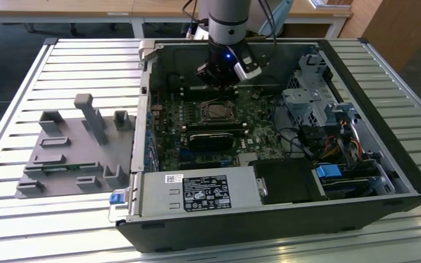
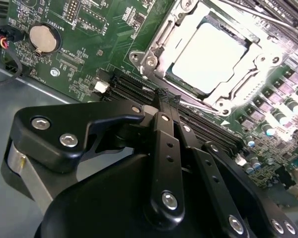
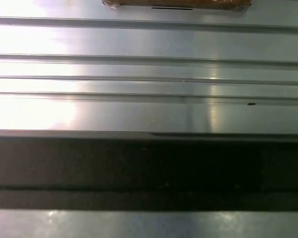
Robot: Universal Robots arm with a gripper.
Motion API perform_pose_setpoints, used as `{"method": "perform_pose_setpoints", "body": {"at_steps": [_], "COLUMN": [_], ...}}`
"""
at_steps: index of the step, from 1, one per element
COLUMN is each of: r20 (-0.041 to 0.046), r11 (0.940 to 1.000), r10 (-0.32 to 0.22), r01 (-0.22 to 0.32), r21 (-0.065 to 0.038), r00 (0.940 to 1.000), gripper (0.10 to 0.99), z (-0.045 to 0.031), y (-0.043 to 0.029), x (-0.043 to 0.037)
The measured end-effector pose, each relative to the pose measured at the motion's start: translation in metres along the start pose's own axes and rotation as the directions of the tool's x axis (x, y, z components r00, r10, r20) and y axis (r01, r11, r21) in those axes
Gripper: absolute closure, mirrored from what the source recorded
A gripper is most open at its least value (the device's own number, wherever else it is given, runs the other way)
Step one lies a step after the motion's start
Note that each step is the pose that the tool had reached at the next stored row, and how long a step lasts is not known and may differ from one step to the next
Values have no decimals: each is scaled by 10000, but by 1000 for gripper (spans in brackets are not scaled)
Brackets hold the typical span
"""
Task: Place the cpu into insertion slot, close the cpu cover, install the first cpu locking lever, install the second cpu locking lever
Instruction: 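Install the first cpu locking lever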
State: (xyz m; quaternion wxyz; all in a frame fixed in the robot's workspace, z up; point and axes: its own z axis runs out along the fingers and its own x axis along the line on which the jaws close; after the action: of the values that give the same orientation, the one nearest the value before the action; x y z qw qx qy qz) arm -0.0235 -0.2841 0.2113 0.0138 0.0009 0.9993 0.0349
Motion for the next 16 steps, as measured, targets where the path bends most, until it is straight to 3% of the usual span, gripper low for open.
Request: {"method": "perform_pose_setpoints", "body": {"at_steps": [16], "r20": [0], "r11": [10000], "r10": [-1], "r01": [1], "r21": [53], "r00": [10000], "gripper": [969], "z": [80], "y": [-1], "x": [-18]}}
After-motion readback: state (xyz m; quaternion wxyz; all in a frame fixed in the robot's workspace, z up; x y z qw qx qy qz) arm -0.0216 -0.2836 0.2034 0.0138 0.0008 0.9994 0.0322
